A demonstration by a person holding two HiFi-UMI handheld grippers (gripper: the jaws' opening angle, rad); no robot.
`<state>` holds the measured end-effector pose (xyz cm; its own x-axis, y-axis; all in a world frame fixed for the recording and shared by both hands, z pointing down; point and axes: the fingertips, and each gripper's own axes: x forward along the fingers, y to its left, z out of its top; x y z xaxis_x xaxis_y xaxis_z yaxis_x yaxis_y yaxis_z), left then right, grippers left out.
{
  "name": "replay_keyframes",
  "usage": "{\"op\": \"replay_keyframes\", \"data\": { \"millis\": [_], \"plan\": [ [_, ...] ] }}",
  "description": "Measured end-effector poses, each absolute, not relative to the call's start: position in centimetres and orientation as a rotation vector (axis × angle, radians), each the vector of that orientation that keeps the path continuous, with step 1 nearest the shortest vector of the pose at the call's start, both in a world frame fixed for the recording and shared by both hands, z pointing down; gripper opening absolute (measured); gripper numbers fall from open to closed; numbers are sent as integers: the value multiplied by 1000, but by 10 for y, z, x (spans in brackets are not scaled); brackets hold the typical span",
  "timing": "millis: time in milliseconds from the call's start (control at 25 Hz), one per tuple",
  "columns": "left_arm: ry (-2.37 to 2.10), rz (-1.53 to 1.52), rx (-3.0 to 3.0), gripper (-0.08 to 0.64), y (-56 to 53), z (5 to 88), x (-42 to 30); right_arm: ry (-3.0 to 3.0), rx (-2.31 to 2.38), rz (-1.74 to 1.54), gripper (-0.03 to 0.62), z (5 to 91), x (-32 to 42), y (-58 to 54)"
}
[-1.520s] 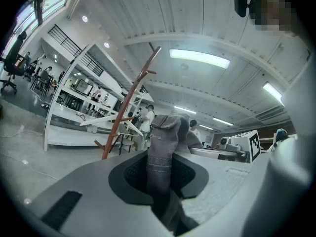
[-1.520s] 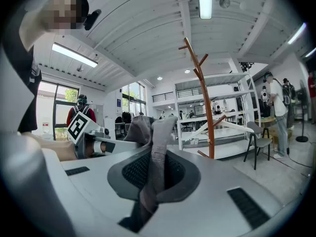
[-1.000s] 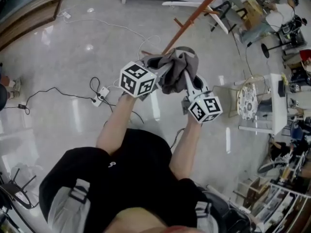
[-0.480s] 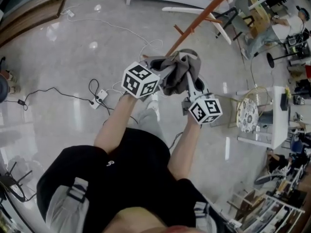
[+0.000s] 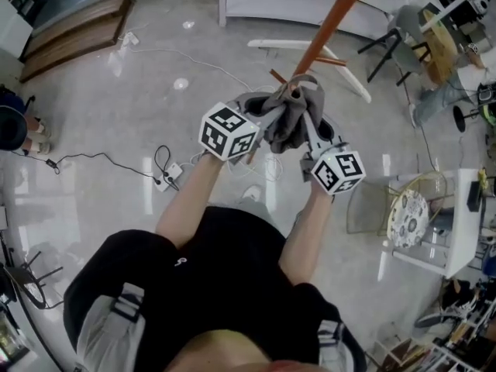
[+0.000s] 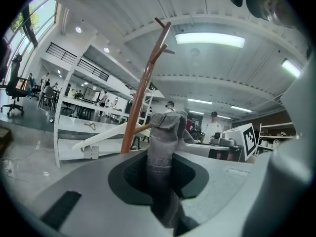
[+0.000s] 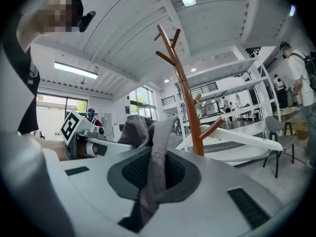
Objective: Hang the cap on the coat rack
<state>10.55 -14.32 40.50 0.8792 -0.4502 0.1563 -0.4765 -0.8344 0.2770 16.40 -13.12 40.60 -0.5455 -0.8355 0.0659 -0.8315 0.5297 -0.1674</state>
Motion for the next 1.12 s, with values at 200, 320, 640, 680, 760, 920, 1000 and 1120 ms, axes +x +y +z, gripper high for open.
{"op": "replay_keyframes", "data": {
  "millis": [200, 320, 640, 680, 760, 920, 1000, 1120],
  "plan": [
    [-740, 159, 2703, 61, -169, 421, 128, 2792, -1363, -319, 11, 421, 179, -158],
    [-736, 192, 2687, 61, -174, 433, 130, 2833, -1291, -348, 11, 432, 176, -162],
    [-660, 271, 2634, 61, -181, 476, 133, 2944, -1174, -453, 11, 472, 169, -166],
    [-658, 284, 2624, 61, -183, 482, 134, 2943, -1184, -474, 11, 478, 169, -168],
    [-654, 312, 2603, 61, -185, 495, 134, 2942, -1215, -512, 11, 491, 169, -170],
    [-645, 378, 2571, 61, -188, 520, 136, 2967, -1314, -553, 11, 515, 170, -174],
    [-643, 407, 2556, 61, -192, 532, 137, 2975, -1374, -567, 11, 525, 170, -178],
    [-646, 441, 2531, 61, -201, 547, 140, 2969, -1482, -597, 11, 541, 173, -187]
  ]
}}
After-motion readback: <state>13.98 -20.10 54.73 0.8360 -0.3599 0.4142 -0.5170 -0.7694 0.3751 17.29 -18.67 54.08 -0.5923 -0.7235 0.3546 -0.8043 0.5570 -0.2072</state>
